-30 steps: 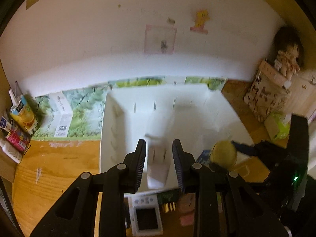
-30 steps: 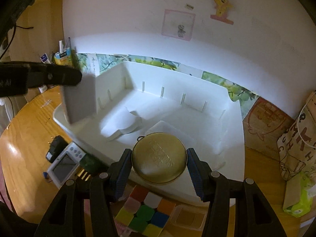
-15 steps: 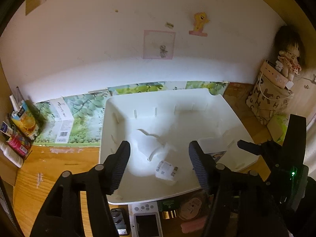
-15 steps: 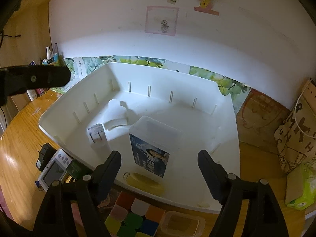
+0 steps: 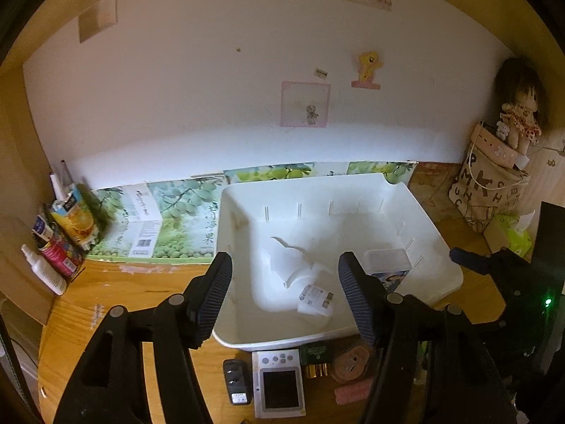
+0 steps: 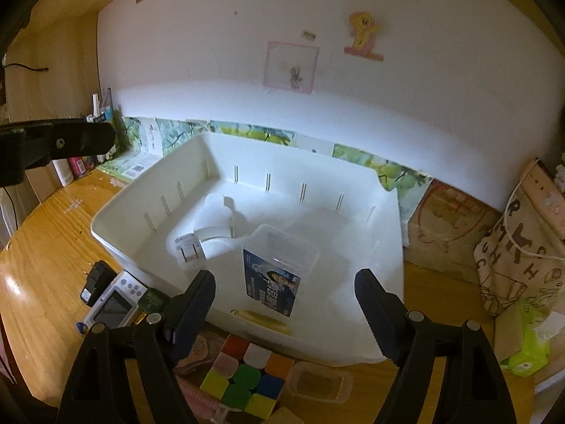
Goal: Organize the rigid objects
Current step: 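Open both grippers to release the plug adapter and tin into the bin, then withdraw both grippers from the bin toward the remaining items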
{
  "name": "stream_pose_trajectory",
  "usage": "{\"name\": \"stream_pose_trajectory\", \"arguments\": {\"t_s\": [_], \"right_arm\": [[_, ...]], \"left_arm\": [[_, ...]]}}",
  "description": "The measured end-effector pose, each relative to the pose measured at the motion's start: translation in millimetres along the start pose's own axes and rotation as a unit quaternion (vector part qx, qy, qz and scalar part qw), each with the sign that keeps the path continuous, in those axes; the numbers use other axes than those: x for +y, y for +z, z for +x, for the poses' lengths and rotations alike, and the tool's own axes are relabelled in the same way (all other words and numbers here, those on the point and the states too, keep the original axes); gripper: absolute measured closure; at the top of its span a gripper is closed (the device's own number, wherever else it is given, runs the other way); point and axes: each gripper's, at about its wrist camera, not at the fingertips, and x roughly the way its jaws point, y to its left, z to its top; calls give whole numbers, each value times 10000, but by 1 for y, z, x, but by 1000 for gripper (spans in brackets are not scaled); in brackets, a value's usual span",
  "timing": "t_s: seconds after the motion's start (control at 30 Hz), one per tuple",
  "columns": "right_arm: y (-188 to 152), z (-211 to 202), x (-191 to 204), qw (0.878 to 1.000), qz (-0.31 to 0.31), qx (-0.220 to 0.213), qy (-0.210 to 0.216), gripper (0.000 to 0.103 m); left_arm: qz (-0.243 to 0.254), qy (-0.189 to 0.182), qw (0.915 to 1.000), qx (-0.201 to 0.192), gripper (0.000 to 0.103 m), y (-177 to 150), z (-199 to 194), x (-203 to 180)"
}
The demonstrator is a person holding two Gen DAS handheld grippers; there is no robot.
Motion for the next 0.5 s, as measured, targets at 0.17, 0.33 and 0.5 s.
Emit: {"name": "stream_pose_trajectory", "arguments": {"t_s": [0.17,0.33,0.5], "right_arm": [[-1,-22,-1,9997,23,-213,-93,21],[-9,-45,-5,9991,69,-377,-184,21],[-23,-65,-7,9988,144,-405,-236,21]], "left_arm": [[-71,96,9999,-15,28,-4,-16,4],[-100,173,9997,-115,23,-11,-39,2],[-112,146,9996,-208,20,-24,-57,-4]]}}
